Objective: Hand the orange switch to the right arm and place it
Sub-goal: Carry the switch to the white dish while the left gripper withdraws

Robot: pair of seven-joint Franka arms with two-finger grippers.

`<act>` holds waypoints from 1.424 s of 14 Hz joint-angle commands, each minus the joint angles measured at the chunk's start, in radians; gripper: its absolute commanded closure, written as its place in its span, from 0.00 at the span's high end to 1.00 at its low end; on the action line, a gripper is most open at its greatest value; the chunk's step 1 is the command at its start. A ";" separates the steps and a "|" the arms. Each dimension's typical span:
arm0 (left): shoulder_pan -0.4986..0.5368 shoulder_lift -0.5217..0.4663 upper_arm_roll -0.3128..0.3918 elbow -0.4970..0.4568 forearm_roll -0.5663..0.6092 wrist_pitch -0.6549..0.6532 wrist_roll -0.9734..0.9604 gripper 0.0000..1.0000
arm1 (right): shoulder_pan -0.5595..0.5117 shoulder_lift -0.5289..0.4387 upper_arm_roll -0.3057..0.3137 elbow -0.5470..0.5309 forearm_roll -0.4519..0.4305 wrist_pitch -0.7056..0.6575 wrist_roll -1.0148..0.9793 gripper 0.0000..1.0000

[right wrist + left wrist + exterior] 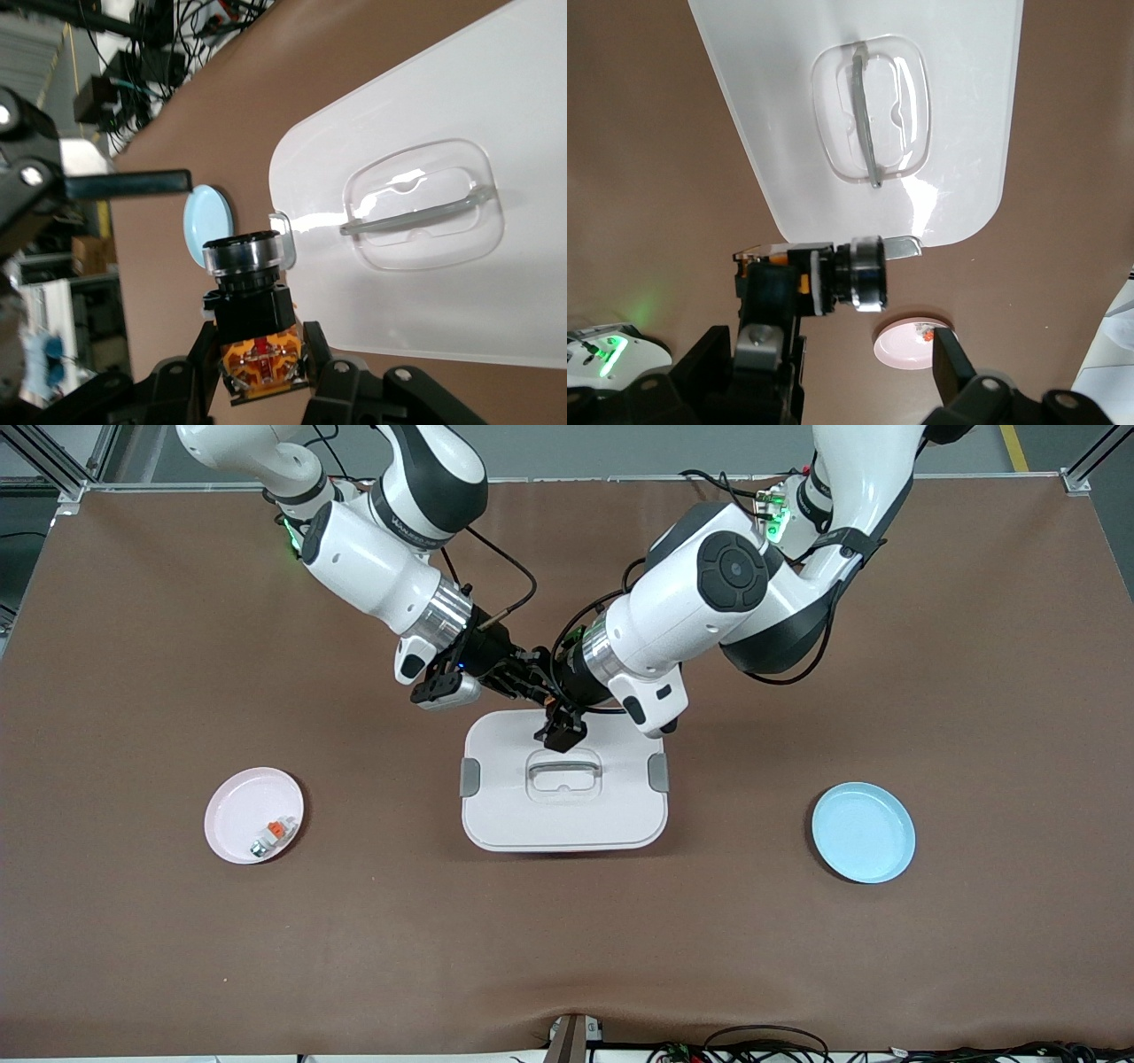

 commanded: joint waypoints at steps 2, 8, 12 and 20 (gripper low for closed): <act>0.025 -0.056 0.003 0.003 0.113 -0.114 0.126 1.00 | -0.050 0.007 -0.006 0.033 -0.263 -0.142 -0.076 0.00; 0.152 -0.150 0.004 -0.011 0.224 -0.219 0.557 1.00 | -0.189 -0.001 -0.006 0.137 -0.593 -0.509 -0.341 0.00; 0.261 -0.154 0.006 -0.012 0.319 -0.259 0.806 1.00 | -0.335 -0.024 -0.008 0.135 -0.665 -0.644 -0.763 0.00; 0.468 -0.209 0.000 -0.014 0.436 -0.370 1.304 1.00 | -0.620 -0.026 -0.008 0.114 -0.784 -0.678 -1.446 0.00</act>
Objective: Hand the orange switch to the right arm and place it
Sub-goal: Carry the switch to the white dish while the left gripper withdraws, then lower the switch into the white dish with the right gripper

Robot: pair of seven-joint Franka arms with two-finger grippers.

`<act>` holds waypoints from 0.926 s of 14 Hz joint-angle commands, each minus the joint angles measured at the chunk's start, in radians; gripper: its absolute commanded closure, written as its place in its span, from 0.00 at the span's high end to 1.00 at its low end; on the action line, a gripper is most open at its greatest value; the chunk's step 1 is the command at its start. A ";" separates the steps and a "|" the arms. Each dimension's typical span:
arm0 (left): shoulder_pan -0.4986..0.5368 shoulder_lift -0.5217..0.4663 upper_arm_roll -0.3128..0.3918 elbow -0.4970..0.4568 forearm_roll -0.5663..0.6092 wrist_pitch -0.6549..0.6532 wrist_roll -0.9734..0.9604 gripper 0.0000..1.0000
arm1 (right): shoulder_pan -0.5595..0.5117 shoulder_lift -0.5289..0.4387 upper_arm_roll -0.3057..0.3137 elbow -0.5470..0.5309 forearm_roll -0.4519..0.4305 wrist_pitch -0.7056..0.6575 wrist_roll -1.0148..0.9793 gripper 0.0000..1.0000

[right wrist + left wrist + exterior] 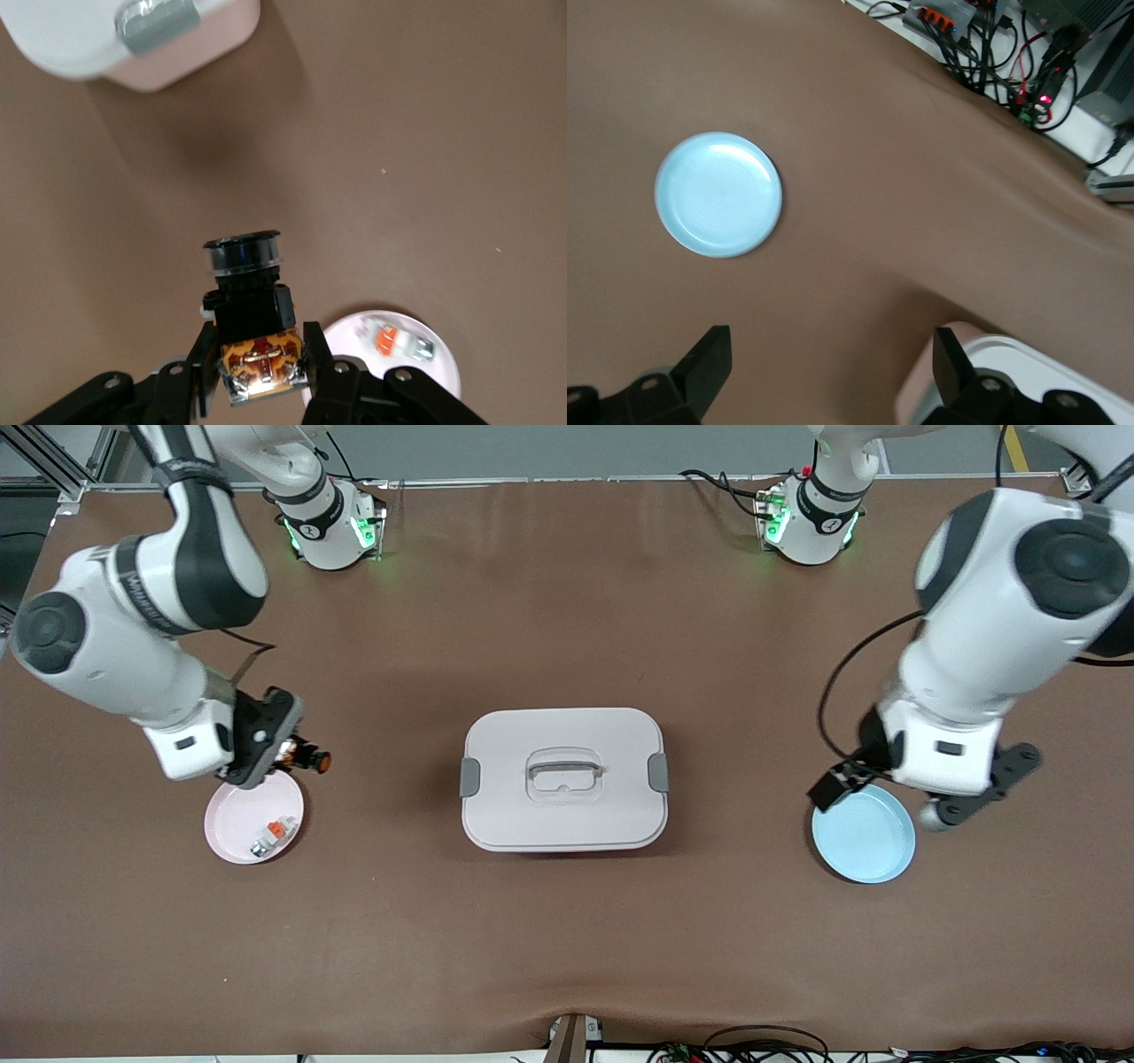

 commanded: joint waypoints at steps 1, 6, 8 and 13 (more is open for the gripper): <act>0.084 -0.078 -0.010 -0.021 0.006 -0.075 0.209 1.00 | -0.098 -0.012 0.021 -0.031 -0.023 0.029 -0.199 0.00; 0.180 -0.165 0.002 -0.053 -0.042 -0.151 0.490 1.00 | -0.225 -0.004 0.023 -0.195 -0.022 0.279 -0.464 0.00; 0.103 -0.250 0.136 -0.131 -0.083 -0.143 0.589 1.00 | -0.258 0.015 0.023 -0.238 -0.020 0.369 -0.528 0.00; -0.132 -0.377 0.418 -0.268 -0.155 -0.144 0.703 1.00 | -0.337 0.083 0.027 -0.296 0.010 0.509 -0.634 0.00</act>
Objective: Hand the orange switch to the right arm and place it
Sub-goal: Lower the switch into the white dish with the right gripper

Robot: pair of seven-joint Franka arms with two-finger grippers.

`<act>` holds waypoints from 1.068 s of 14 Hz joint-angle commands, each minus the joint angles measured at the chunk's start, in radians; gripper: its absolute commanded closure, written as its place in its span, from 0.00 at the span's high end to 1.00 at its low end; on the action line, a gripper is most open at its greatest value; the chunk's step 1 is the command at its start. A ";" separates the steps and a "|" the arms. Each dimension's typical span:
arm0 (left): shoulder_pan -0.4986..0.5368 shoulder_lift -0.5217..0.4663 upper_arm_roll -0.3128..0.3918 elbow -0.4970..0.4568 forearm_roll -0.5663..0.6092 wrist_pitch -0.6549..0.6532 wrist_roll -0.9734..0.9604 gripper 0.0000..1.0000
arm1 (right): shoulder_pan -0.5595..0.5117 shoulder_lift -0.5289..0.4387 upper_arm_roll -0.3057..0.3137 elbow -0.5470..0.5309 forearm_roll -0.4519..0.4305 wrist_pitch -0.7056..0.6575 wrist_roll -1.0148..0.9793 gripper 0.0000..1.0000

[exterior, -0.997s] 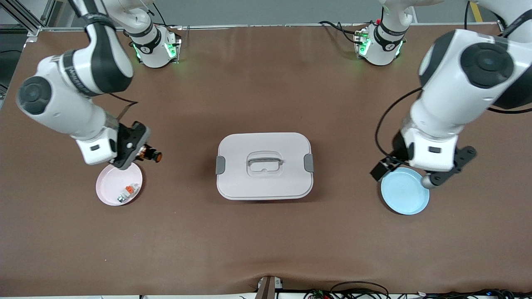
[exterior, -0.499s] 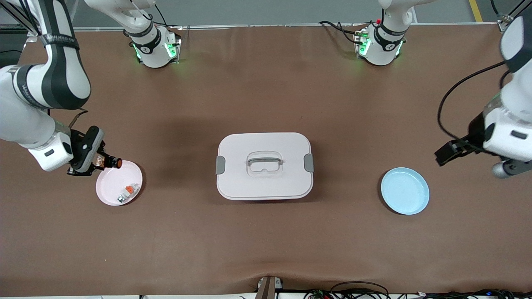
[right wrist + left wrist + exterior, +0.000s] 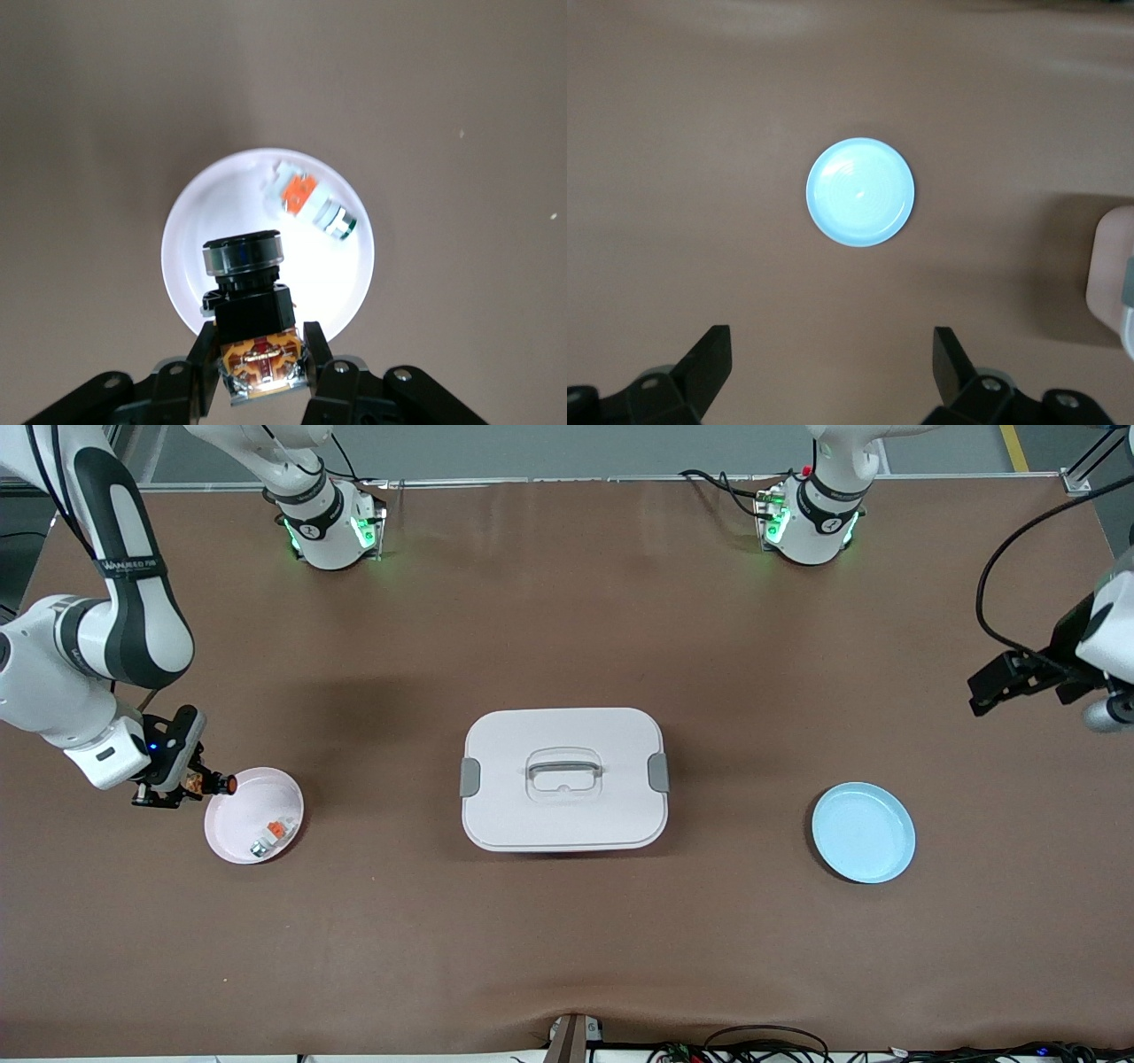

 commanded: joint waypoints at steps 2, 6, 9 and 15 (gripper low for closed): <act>-0.108 -0.085 0.113 -0.090 -0.016 -0.008 0.095 1.00 | -0.055 0.029 0.025 -0.057 0.091 0.103 -0.095 0.00; -0.121 -0.091 0.105 -0.085 -0.023 0.008 0.064 1.00 | -0.066 0.092 0.024 -0.072 0.342 0.152 -0.293 0.00; -0.111 -0.097 0.107 -0.087 -0.082 0.006 0.069 1.00 | -0.064 0.130 0.024 -0.078 0.406 0.206 -0.353 0.00; -0.108 -0.099 0.110 -0.081 -0.142 0.005 0.060 1.00 | -0.052 0.185 0.025 -0.071 0.432 0.289 -0.352 0.00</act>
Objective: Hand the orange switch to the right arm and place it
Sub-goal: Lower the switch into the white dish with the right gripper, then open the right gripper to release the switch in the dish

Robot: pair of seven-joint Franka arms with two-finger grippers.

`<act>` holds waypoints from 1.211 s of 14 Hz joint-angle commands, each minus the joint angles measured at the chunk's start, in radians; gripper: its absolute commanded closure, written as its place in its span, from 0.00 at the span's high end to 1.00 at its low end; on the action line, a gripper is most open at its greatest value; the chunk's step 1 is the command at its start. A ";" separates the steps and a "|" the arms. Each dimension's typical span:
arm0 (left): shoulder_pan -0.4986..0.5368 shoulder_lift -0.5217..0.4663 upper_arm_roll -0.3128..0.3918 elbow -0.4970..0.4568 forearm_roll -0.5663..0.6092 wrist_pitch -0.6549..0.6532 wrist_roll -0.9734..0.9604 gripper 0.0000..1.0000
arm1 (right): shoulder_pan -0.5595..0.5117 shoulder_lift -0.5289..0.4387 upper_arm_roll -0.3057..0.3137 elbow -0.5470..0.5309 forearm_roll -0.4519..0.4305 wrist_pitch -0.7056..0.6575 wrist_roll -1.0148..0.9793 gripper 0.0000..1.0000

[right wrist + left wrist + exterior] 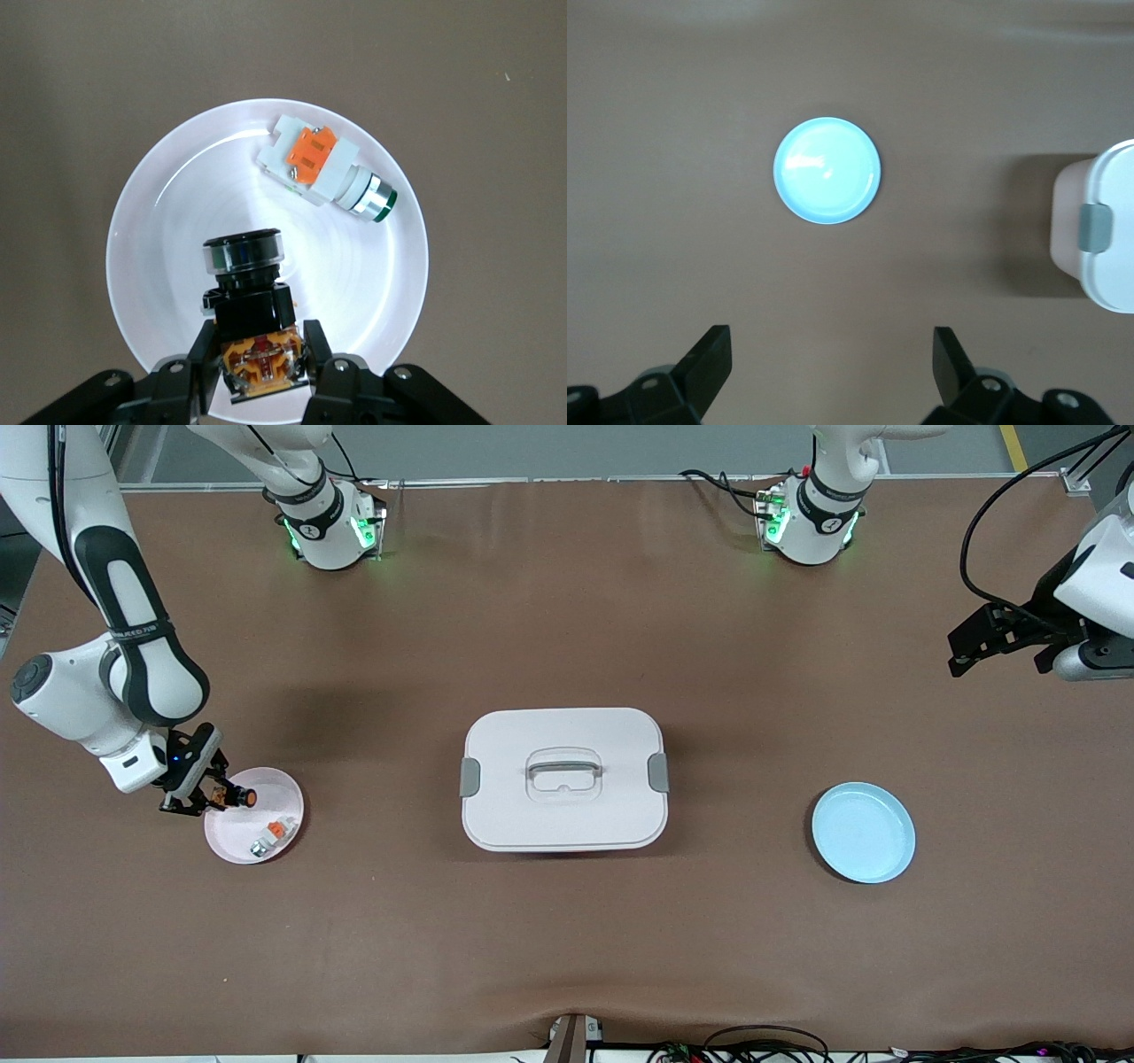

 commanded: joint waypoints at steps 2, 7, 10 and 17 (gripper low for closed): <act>0.001 -0.027 0.012 -0.020 -0.045 0.007 0.003 1.00 | -0.010 0.039 0.016 0.006 0.041 0.048 -0.040 0.00; 0.001 -0.026 0.015 -0.017 -0.040 0.006 -0.002 1.00 | -0.007 0.079 0.017 0.019 0.049 0.077 -0.040 0.00; 0.004 -0.024 0.015 -0.015 -0.034 0.009 0.001 1.00 | -0.007 0.091 0.017 0.020 0.074 0.077 -0.043 0.00; 0.004 -0.007 0.015 0.019 -0.028 0.010 0.019 1.00 | 0.004 0.103 0.017 0.046 0.077 0.072 -0.037 1.00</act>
